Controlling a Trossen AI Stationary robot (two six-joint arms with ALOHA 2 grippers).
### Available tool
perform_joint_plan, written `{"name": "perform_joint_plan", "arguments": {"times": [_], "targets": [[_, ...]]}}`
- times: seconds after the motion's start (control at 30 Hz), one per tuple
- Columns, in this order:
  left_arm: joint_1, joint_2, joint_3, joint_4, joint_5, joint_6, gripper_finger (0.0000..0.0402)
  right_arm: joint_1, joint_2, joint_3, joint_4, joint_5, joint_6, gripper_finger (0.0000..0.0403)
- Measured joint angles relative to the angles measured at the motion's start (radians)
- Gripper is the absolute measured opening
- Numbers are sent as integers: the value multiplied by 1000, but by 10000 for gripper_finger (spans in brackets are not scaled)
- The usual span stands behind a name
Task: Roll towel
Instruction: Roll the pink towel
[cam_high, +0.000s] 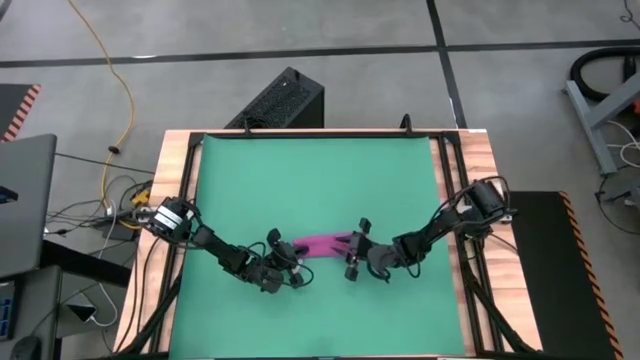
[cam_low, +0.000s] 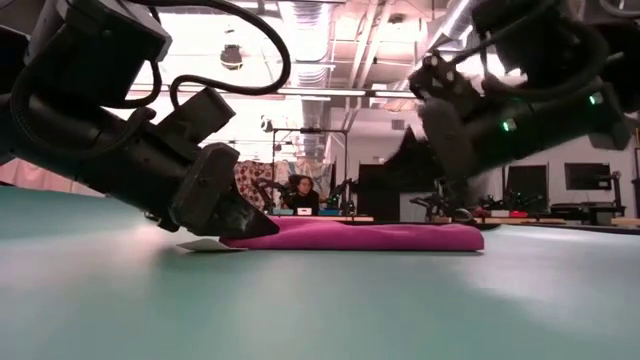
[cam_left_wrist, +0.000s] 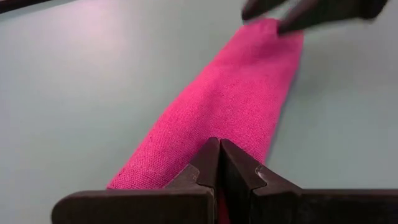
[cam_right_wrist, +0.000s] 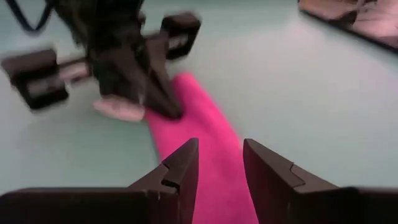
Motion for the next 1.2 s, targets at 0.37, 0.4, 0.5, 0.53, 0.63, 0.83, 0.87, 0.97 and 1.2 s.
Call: {"name": "perform_joint_plan", "arguments": {"times": [0.37, 0.4, 0.5, 0.53, 0.63, 0.83, 0.87, 0.97, 1.2], "targets": [[-1, 0, 0, 22, 60, -4, 0, 2, 186, -1, -11, 18, 220, 147], [-2, -9, 0, 17, 62, -6, 0, 3, 189, -2, -11, 20, 231, 147], [-11, -57, -2, -17, 89, 23, 0, 1, 190, -2, -18, 15, 255, 147], [-18, -89, -2, -59, 99, 36, 0, 1, 190, -2, -19, 15, 263, 147], [-38, -200, -4, -180, 42, 41, 0, 1, 188, -3, -26, 11, 279, 147], [-59, -245, -3, -190, -277, 31, 0, 1, 190, -4, -24, 9, 281, 147], [-56, -232, -3, -186, -281, 31, 0, 1, 190, -4, -22, 9, 281, 147], [-43, -180, -3, -116, -233, 43, 0, 1, 190, -4, -22, 8, 281, 147], [-41, -78, -2, -25, -183, 43, 0, 1, 190, -4, -21, 6, 282, 147]]}}
